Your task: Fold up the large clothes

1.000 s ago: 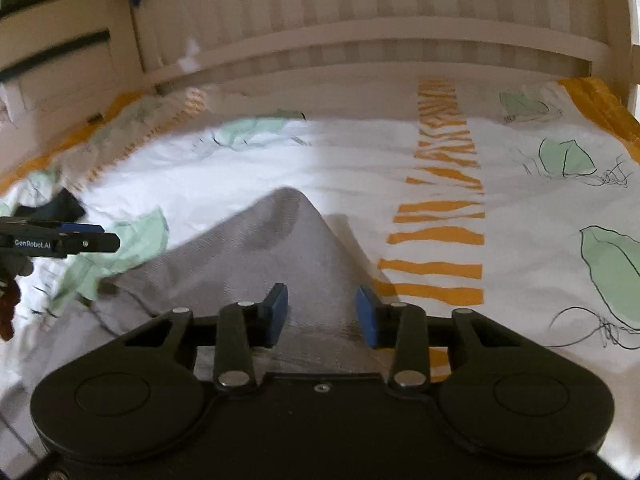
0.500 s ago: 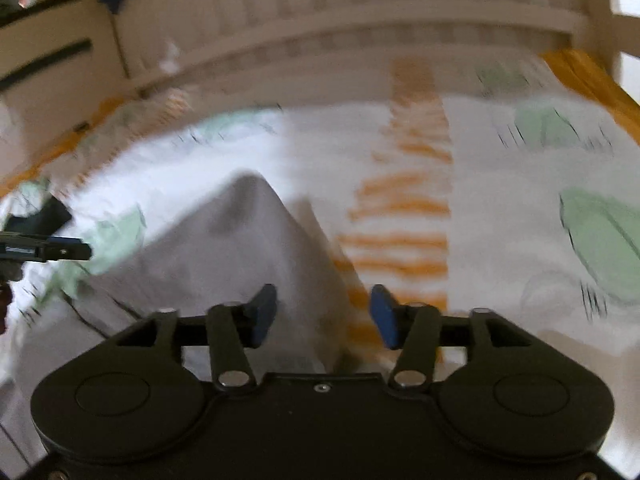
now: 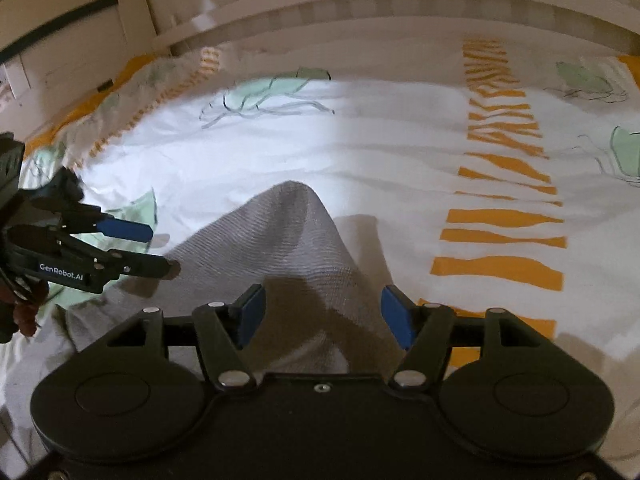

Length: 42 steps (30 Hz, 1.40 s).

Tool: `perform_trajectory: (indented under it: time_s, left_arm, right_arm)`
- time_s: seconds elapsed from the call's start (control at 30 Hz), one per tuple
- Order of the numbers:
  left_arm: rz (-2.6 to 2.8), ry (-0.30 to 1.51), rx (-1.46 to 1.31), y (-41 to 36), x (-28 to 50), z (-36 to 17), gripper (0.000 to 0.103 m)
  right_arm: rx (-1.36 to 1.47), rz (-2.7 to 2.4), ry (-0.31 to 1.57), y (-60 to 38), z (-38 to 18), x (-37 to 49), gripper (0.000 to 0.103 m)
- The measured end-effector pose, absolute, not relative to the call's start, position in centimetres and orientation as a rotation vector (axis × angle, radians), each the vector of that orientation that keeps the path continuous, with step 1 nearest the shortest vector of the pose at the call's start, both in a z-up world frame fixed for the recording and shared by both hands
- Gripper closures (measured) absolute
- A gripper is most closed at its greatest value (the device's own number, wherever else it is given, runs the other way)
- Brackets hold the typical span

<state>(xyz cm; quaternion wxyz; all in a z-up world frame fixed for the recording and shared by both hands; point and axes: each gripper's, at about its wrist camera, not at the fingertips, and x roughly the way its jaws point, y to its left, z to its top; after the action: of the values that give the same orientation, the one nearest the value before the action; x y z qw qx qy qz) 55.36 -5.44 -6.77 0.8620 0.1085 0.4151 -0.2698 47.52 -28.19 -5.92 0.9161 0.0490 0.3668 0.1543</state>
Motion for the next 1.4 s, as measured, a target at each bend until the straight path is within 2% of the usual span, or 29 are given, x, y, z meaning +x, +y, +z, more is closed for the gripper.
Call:
perform_trajectory:
  time_s: [0.1,0.17,0.2,0.23,0.27,0.3,0.33,0.43,0.53,0.8,0.93,1.13,1.2,1.27,1.3,1.33,1.37,1.4]
  left_arm:
    - [-0.561,0.918,0.252,-5.9,56.2,-7.9,0.037]
    - [-0.587,0.934,0.215,-5.8,56.6,-8.3,0.042]
    - [-0.605,0.931,0.191,-5.6,56.7,-8.3,0.062]
    - [-0.628,0.921,0.166,-5.4,56.7,-8.2,0.097]
    - [-0.633,0.905,0.151,-5.3,56.5,-8.0,0.098]
    - [-0.631,0.887,0.159,-5.4,56.2,-7.7,0.098]
    - [-0.626,0.861,0.186,-5.6,55.7,-7.4,0.099]
    - [-0.617,0.749,0.218,-5.3,53.6,-5.7,0.099]
    - [-0.627,0.599,0.133,-3.4,50.3,-3.4,0.099]
    - [-0.812,0.300,0.168,1.2,36.9,-0.8,0.099]
    - [-0.947,0.321,0.280,3.0,30.8,-2.1,0.097]
    - [-1.116,0.539,0.490,4.2,25.1,-5.3,0.096]
    - [-1.093,0.595,0.463,4.5,25.1,-5.0,0.095]
    - [-0.986,0.643,0.351,4.6,26.6,-3.8,0.086]
    - [-0.915,0.680,0.258,4.5,27.7,-3.1,0.068]
    - [-0.858,0.711,0.167,4.8,28.8,-2.9,0.051]
    - [-0.784,0.746,0.043,4.9,30.0,-2.7,0.048]
    - [-0.725,0.767,-0.088,5.2,30.9,-2.7,0.048]
  right_arm:
    - [0.098,0.310,0.768,-28.1,-6.6,48.3,0.035]
    - [0.100,0.308,0.775,-28.2,-7.0,48.7,0.037]
    - [0.097,0.307,0.782,-28.1,-7.1,48.8,0.040]
    - [0.091,0.305,0.790,-28.1,-7.3,48.9,0.055]
    - [0.078,0.294,0.796,-27.9,-7.4,49.0,0.081]
    - [0.069,0.279,0.796,-27.9,-7.5,48.9,0.090]
    - [0.074,0.276,0.790,-27.9,-7.3,48.7,0.092]
    - [0.061,0.269,0.723,-28.1,-5.8,47.5,0.093]
    - [0.041,0.276,0.642,-28.4,-3.9,45.5,0.094]
    - [-0.174,0.370,0.390,-27.5,0.3,34.1,0.094]
    - [-0.283,0.462,0.371,-26.8,-0.3,27.1,0.093]
    - [-0.436,0.602,0.577,-25.3,-4.8,19.9,0.092]
    - [-0.437,0.608,0.637,-25.0,-5.6,18.8,0.092]
    - [-0.359,0.576,0.649,-25.6,-5.1,18.8,0.091]
    - [-0.293,0.540,0.650,-26.1,-4.5,19.4,0.088]
    - [-0.221,0.496,0.652,-26.7,-3.9,20.2,0.079]
    - [-0.144,0.452,0.654,-27.4,-3.5,20.8,0.061]
    - [-0.043,0.408,0.660,-28.0,-3.1,21.9,0.053]
